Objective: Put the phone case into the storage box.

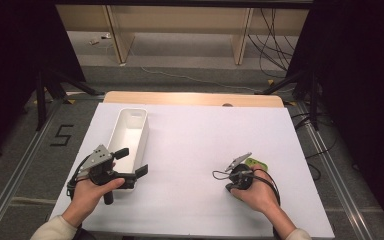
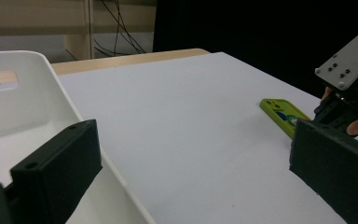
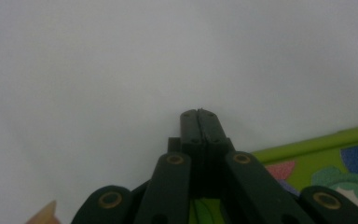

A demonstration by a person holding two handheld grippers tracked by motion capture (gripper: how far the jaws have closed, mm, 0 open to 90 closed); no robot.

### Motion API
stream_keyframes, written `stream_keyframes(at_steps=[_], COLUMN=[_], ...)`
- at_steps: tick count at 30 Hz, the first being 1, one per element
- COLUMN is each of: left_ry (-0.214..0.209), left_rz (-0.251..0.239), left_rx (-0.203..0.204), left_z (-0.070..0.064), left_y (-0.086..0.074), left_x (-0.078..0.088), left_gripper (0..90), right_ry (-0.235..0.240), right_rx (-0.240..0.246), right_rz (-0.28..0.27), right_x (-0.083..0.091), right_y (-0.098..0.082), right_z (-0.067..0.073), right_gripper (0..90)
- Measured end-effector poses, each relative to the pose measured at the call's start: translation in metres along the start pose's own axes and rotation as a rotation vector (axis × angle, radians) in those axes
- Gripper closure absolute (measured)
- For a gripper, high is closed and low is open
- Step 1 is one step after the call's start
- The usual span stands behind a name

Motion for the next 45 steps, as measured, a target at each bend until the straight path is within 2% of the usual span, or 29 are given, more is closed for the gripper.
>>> stream_keyframes(at_steps=[10, 19, 27, 45], left_ry=[0.001, -0.001, -0.001, -0.002], left_rz=[0.000, -0.001, -0.001, 0.000], left_rx=[0.000, 0.000, -0.001, 0.000], left_z=[0.000, -0.001, -0.001, -0.001], left_y=[0.000, 0.000, 0.000, 0.000], left_x=[0.000, 0.000, 0.000, 0.000], left_gripper=[1.7, 1.7, 1.7, 1.7], right_ry=[0.025, 0.036, 0.035, 0.030], right_rx=[-0.009, -0.055, -0.087, -0.125], right_rz=[0.034, 0.041, 0.045, 0.053], right_x=[0.005, 0.009, 0.011, 0.013], right_y=[-0.028, -0.046, -0.053, -0.064], right_z=[-0.004, -0.011, -0.015, -0.022], right_gripper=[90.0, 90.0, 90.0, 90.0])
Point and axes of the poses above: each handheld gripper's, and its own axes: x roughly backward along the jaws, y roughly out of its top, z roughly to its left, the point moved 9 cm from there along -x, roughly forward along the jaws, and after that the axes turned 15 degrees about z, right-handed, at the moved point
